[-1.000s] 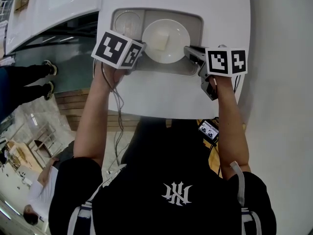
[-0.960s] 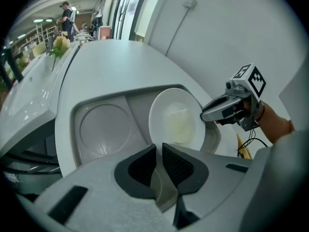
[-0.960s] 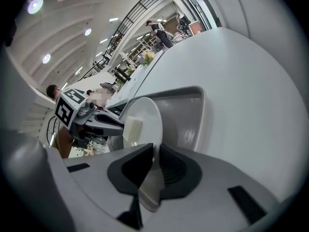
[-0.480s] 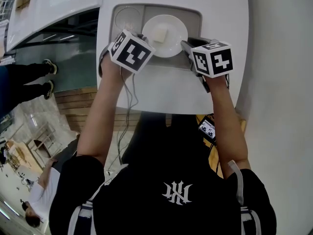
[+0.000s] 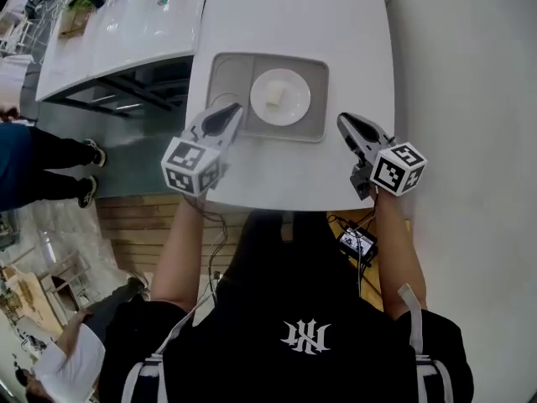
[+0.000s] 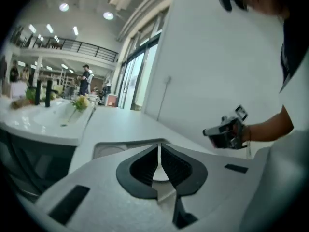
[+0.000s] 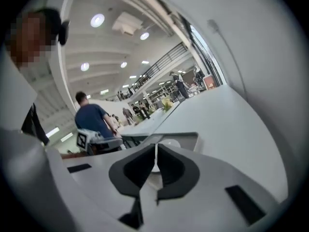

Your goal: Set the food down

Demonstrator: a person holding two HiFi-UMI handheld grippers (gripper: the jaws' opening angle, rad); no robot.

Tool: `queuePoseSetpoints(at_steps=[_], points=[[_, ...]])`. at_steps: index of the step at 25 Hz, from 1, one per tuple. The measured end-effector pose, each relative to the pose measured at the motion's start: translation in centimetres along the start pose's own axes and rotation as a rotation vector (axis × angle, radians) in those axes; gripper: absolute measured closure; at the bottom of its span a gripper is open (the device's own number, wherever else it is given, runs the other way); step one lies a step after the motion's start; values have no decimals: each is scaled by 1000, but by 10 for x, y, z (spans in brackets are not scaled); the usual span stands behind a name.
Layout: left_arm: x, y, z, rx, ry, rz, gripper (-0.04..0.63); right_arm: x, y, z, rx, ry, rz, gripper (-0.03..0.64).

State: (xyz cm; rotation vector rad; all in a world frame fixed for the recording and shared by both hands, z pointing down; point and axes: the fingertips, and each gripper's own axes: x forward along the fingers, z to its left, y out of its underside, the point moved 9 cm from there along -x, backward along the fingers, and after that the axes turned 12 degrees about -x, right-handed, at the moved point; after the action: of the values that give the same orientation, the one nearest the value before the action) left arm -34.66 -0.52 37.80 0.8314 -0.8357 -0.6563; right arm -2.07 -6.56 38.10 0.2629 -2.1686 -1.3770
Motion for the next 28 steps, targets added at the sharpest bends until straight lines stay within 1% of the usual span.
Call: queuePoseSetpoints(at_steps=[1,2,4,6,8,11,13,16,18,20,22,26,28], points=[[-11,5,-13,-70,97,-55,578,-22,-2,7,59,-40,-54,603],[-20,14,-29,-125,189,-84,588,-44,-3,16,103,-76,-106,606],[-30,37,-70,-181,332,-76,589,-86,-4,36,137,-116,-216,607],[-34,56,-110,-247,432,-75,589,-120,-3,56,123,-143,-303,609],[-38,68,-150,-309,492,-101,589,-143,3,74,97,-193,-341,612],[-45,81,-193,-333,540,-118,589,-159,14,94,40,-251,-318,612],[-50,87,-211,-332,550,-124,589,-168,18,101,9,-289,-305,612],[-57,89,-240,-341,559,-171,589,-203,18,105,-32,-349,-330,612],[-60,88,-261,-361,575,-206,588,-230,23,104,-30,-376,-350,612],[-61,87,-276,-361,583,-218,588,-244,31,101,-17,-390,-348,612],[-60,88,-285,-331,591,-188,589,-246,36,100,-34,-401,-333,614],[-64,98,-297,-258,599,-86,589,-241,37,101,-63,-439,-345,612],[-71,103,-299,-237,598,-73,589,-239,39,105,-62,-455,-353,612]])
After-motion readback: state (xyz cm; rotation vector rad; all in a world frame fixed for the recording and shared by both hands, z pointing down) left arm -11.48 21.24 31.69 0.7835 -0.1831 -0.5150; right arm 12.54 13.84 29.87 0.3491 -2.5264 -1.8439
